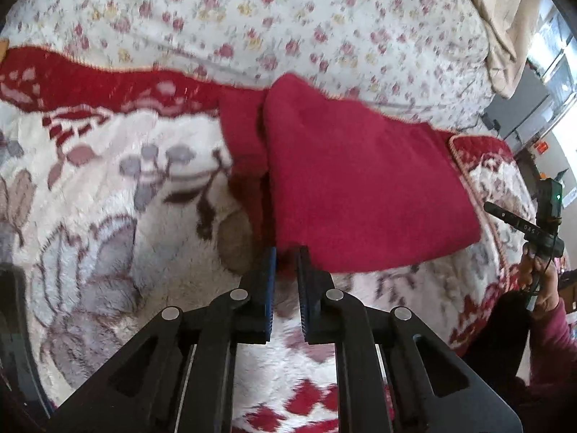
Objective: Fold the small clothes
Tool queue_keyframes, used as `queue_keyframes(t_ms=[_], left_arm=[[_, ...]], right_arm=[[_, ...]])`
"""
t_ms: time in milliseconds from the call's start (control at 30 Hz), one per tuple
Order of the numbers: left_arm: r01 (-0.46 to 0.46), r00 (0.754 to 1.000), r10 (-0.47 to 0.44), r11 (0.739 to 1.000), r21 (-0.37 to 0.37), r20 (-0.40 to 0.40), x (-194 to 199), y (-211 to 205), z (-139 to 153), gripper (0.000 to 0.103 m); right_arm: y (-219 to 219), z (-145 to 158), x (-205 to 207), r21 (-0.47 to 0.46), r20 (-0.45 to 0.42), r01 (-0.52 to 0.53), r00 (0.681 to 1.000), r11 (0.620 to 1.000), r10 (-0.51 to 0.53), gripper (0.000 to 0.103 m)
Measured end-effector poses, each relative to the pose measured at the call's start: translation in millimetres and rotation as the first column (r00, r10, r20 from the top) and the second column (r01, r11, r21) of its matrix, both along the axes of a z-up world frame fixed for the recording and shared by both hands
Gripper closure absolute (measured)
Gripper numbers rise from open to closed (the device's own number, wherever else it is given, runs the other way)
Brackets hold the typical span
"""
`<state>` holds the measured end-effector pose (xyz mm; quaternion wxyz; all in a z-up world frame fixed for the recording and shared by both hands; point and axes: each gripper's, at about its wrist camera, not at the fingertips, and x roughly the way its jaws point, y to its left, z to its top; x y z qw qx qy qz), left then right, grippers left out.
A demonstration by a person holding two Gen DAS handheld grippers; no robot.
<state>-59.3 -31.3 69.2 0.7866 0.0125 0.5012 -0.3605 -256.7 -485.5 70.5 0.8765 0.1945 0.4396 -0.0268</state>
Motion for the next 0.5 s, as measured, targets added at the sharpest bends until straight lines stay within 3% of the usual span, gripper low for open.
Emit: queue_keyframes(t_ms=[67, 167, 200, 300, 400, 500], left_arm=[[0.001, 0.999, -0.001, 1.0, 0.0, 0.039, 0, -6, 13, 0.092], [-0.003, 0.996, 0.002, 1.0, 0.012, 0.087, 6, -28, 25, 0.07], [-0.015, 0.995, 0.013, 1.0, 0.015, 0.101, 9, -37, 27, 0.062], [-0.05, 0.993, 0.047, 0.998, 0.032, 0.108, 23, -63, 20, 0.061], [-0.126, 0.982, 0.106, 0.985, 0.119, 0.157, 42, -84, 2, 0.061], [-0.186, 0.975, 0.158, 0.965, 0.185, 0.157, 63, -92, -24, 0.061]], right_arm=[[-1, 20, -1, -0.062, 0.041, 0.023, 0.999, 0.998, -0.02, 0.087], [1, 40, 14, -0.084, 0.07, 0.005, 0.998, 0.996, 0.0, 0.063], [3, 42, 23, -0.089, 0.071, 0.0, 0.997, 0.996, 0.007, 0.063], [14, 35, 70, -0.113, 0.05, -0.024, 0.998, 0.993, 0.03, 0.064], [18, 15, 114, -0.115, -0.004, -0.024, 1.0, 0.993, 0.024, 0.064], [12, -10, 152, -0.124, -0.046, 0.001, 0.999, 0.992, -0.006, 0.064]])
